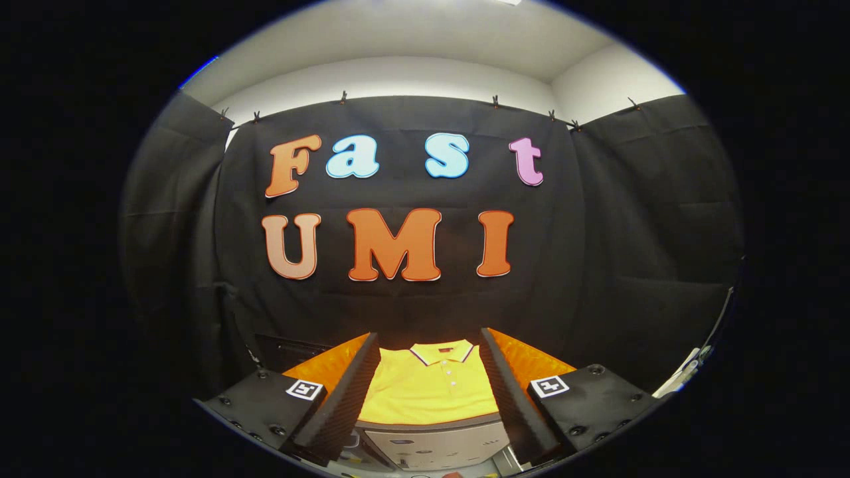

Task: Put the clothes into the washing machine and then close the washing machine lid.

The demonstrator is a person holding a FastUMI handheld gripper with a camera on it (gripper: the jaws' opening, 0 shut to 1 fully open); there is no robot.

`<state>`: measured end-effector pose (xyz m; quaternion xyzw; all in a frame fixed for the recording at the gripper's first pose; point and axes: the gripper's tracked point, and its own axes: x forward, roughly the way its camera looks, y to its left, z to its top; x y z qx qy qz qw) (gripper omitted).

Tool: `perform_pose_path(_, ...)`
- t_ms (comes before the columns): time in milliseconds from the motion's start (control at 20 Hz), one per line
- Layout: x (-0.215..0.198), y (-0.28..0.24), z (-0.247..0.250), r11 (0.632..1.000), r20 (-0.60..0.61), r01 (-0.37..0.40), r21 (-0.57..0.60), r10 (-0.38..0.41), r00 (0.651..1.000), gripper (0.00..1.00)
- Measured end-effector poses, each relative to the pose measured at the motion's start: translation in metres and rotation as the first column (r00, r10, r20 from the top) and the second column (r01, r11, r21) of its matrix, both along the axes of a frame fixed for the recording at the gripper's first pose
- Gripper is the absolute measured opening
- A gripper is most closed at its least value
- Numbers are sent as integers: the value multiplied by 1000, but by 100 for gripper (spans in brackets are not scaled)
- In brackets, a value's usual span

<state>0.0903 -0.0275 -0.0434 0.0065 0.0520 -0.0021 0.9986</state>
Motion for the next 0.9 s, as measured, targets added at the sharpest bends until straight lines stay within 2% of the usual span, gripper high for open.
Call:
perform_pose_path(450,120,-36,-88,1000,-183,-5,3,5,983,98)
perform_pose_path(700,184,-50,-165,1000,-341,-21,5,21,940,98)
perform_pose_path(900,217,-52,-213,998,-442,-57,-8,47,896,98)
